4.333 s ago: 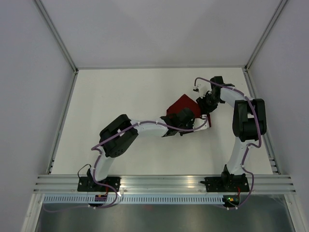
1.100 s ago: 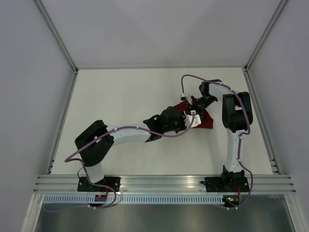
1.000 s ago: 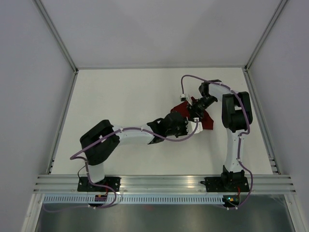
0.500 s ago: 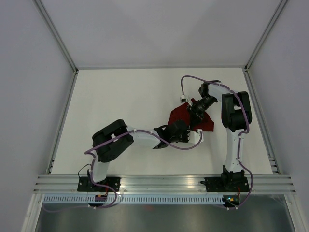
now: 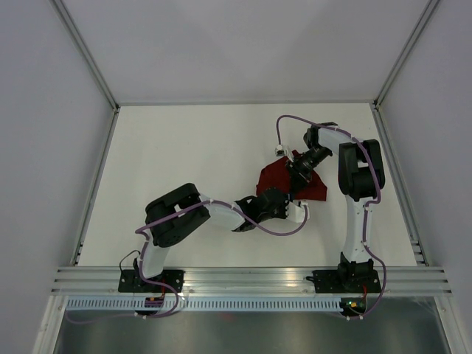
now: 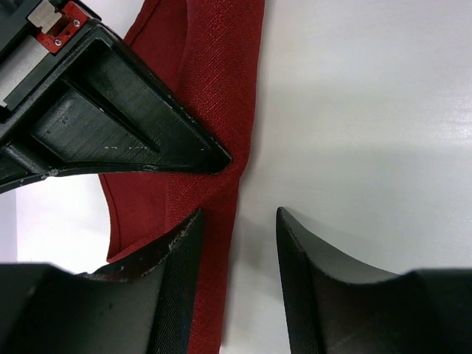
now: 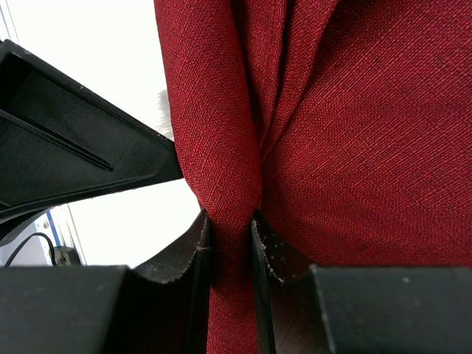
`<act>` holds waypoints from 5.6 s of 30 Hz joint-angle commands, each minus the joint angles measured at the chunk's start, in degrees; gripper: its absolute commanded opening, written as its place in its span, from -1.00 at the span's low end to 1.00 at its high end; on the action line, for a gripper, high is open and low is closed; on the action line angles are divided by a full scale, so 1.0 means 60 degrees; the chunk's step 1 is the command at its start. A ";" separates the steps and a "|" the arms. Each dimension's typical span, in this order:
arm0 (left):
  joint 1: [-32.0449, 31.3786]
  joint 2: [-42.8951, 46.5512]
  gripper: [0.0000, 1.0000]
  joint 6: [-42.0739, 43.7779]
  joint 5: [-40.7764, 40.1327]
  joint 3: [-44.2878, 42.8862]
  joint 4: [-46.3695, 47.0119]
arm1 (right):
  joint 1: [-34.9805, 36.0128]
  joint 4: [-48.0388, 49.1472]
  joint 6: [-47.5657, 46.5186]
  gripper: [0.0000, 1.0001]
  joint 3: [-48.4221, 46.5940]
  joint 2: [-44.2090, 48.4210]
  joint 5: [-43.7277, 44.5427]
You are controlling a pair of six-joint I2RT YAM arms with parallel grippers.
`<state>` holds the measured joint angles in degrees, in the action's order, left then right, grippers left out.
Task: Fold the napkin, place the utensils inside, and roll it up
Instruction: Roll the napkin with the utensil
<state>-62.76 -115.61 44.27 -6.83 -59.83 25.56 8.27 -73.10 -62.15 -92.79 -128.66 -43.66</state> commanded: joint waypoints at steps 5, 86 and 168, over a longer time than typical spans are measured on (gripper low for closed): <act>0.0177 -0.0009 0.01 0.0766 -0.0780 -0.0003 0.1261 | 0.0057 0.0538 -0.0379 -0.85 0.0099 -0.0558 0.0743; 0.1232 -0.1488 -0.95 -0.3408 0.5269 -0.4867 -0.8376 | -0.1305 0.7290 0.6973 0.27 0.2865 0.3966 0.3407; 0.2051 -0.3157 -0.95 -0.5444 0.7306 -0.6786 -1.1394 | -0.1098 0.7422 0.6915 -0.05 0.3029 0.4083 0.4803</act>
<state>-50.63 -130.41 14.81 35.20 -101.56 -34.17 3.81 -34.59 -23.64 -74.72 -109.97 -16.32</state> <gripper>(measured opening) 0.183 0.468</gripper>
